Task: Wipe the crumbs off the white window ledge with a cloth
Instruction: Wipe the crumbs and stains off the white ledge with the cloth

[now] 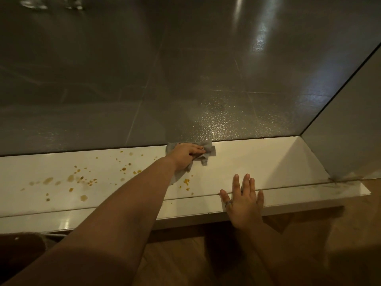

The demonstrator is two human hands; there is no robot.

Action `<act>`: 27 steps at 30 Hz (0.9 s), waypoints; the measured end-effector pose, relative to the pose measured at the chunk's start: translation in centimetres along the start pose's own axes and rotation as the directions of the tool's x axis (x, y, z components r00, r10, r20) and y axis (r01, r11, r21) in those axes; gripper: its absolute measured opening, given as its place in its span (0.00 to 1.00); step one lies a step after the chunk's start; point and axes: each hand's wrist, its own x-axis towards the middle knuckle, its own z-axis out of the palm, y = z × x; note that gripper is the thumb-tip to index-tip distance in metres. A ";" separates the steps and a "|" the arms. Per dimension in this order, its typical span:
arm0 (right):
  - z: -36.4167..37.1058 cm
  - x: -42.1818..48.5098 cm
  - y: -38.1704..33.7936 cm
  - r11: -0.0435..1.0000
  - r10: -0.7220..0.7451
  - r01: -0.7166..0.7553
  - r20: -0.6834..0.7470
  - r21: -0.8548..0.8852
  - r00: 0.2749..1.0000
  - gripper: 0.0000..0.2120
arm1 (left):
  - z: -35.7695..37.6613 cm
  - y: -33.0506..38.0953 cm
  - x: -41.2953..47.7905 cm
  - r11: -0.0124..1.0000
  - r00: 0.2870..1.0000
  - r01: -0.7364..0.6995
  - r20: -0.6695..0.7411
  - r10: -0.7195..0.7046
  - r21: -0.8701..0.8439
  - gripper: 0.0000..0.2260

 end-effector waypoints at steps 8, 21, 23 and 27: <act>-0.6 0.1 -0.3 1.000 0.019 -0.018 0.068 -0.007 0.998 0.33 | -2.0 0.1 -4.7 0.992 0.991 0.046 0.130 -0.030 -0.120 0.19; 0.7 -1.2 -3.5 0.988 0.118 -0.117 0.004 0.096 0.993 0.26 | -3.7 0.0 -9.2 0.973 0.983 0.166 0.099 -0.152 -0.158 0.25; 0.7 -1.1 -3.4 0.989 0.119 -0.119 0.002 0.091 0.993 0.26 | -4.2 0.0 -9.2 0.966 0.989 0.149 0.050 -0.141 -0.210 0.26; 0.9 -0.9 -3.3 0.990 0.118 -0.117 -0.001 0.074 0.993 0.27 | -4.6 0.9 -7.1 0.956 0.994 0.088 -0.040 -0.104 -0.281 0.29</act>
